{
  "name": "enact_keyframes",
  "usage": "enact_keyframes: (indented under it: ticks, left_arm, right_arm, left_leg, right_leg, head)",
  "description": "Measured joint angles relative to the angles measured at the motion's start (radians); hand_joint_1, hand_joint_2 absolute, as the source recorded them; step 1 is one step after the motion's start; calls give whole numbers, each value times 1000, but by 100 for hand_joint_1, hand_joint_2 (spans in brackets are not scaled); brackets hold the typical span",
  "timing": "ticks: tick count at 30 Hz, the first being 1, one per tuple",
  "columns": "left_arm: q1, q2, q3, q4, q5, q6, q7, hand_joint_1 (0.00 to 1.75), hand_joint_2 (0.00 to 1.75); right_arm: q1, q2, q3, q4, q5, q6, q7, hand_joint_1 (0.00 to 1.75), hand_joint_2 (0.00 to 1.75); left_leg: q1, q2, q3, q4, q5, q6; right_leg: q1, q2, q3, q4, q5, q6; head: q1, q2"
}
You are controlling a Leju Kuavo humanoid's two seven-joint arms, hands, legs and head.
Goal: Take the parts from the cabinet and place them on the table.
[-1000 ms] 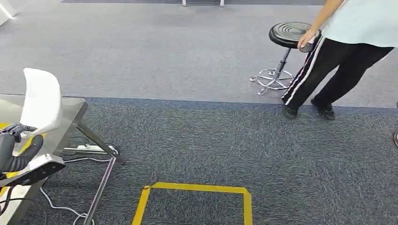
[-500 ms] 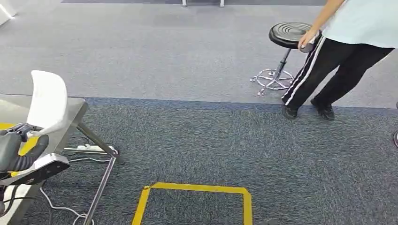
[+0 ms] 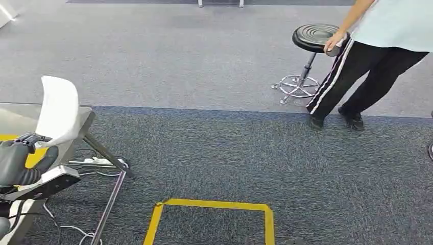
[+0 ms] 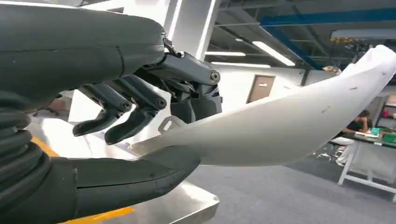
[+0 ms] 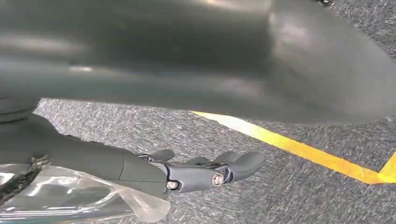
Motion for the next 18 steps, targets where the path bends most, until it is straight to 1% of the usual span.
enact_keyframes:
  ticks: [3, 4, 7, 8, 9, 10, 11, 12, 13, 14, 15, 16, 17, 18]
  left_arm:
    - [0, 0, 0, 0, 2, 0, 2, 175, 175]
    - [0, 0, 0, 0, 2, 0, 3, 175, 175]
    - [0, 0, 0, 0, 3, 1, 5, 175, 175]
    - [0, 1, 1, 0, 3, 1, 7, 175, 175]
    - [1, -1, 0, 0, 3, 2, 10, 175, 175]
    - [-5, -1, 0, 0, 3, 2, 10, 175, 175]
    - [-8, -3, 0, 0, 3, 2, 10, 175, 175]
    - [-6, -5, 0, 0, 3, 2, 12, 175, 175]
    - [-6, -6, 0, 0, 3, 2, 13, 175, 175]
    - [-5, -8, -1, 1, 3, 1, 13, 175, 175]
    - [-3, -10, -2, 3, 3, 1, 16, 175, 175]
    - [-3, -11, -2, 3, 3, 1, 17, 175, 175]
    - [-3, -11, -2, 4, 3, 1, 19, 175, 175]
    - [-3, -11, -2, 4, 3, 1, 19, 175, 175]
  right_arm:
    - [0, -1, 0, 0, 1, 0, 0, 0, 0]
    - [-1, -1, 0, 0, 1, 0, 0, 0, 0]
    - [-1, -1, -1, -5, 1, -1, 3, 0, 0]
    - [-1, -2, -3, -8, 1, -1, 3, 0, 0]
    - [-1, -2, -6, -8, 2, -2, 2, 0, 0]
    - [-2, -2, -6, -9, 2, -2, 2, 0, 0]
    - [-1, -2, -6, -10, 1, -3, 3, 0, 0]
    - [0, -4, -6, -10, 1, -3, 4, 0, 0]
    - [2, -4, -6, -10, 1, -4, 5, 0, 0]
    - [6, -4, -6, -10, 1, -4, 6, 0, 0]
    - [9, -4, -6, -10, 2, -5, 6, 0, 0]
    - [12, -4, -7, -10, 2, -5, 6, 0, 0]
    - [16, -4, -9, -11, 2, -5, 6, 0, 0]
    - [18, -4, -10, -11, 2, -5, 6, 0, 0]
  left_leg:
    - [-1, 0, -1, 2, -2, 1]
    - [-5, -1, -2, 7, -5, 9]
    - [-7, -3, -4, 4, -6, 16]
    - [1, -6, 11, -18, 1, 22]
    - [4, -6, 21, -32, 5, 22]
    - [7, -6, 25, -36, 7, 28]
    - [7, -8, 25, -36, 6, 29]
    - [7, -10, 26, -36, 4, 31]
    - [7, -12, 27, -35, 1, 30]
    - [8, -16, 29, -35, -3, 28]
    - [9, -20, 35, -35, -7, 24]
    - [12, -23, 43, -33, -14, 19]
    - [16, -25, 53, -30, -23, 12]
    - [16, -27, 57, -25, -34, 2]
  right_leg:
    - [-1, 0, 0, -2, 1, 1]
    - [-3, -2, 10, -4, 3, 7]
    - [-4, -6, 13, -9, 3, 13]
    - [0, -6, 17, -11, -2, 17]
    - [-2, 15, 10, 6, -9, 19]
    - [-2, 33, -17, 52, -30, 19]
    - [-3, 44, -65, 135, -65, 21]
    - [-4, 47, -120, 227, -96, 23]
    - [-4, 47, -169, 296, -111, 25]
    - [-5, 47, -197, 320, -98, 28]
    - [-8, 47, -196, 293, -61, 29]
    - [-12, 47, -172, 227, -8, 32]
    - [-16, 47, -130, 130, 52, 35]
    - [-23, 48, -94, 46, 86, 44]
  head:
    - [0, 0]
    - [0, 0]
    - [-1, 0]
    - [0, 0]
    - [3, 0]
    - [5, 0]
    - [7, 0]
    - [7, 0]
    - [5, 0]
    - [7, 0]
    - [6, 0]
    - [6, 0]
    - [6, 0]
    - [8, 0]
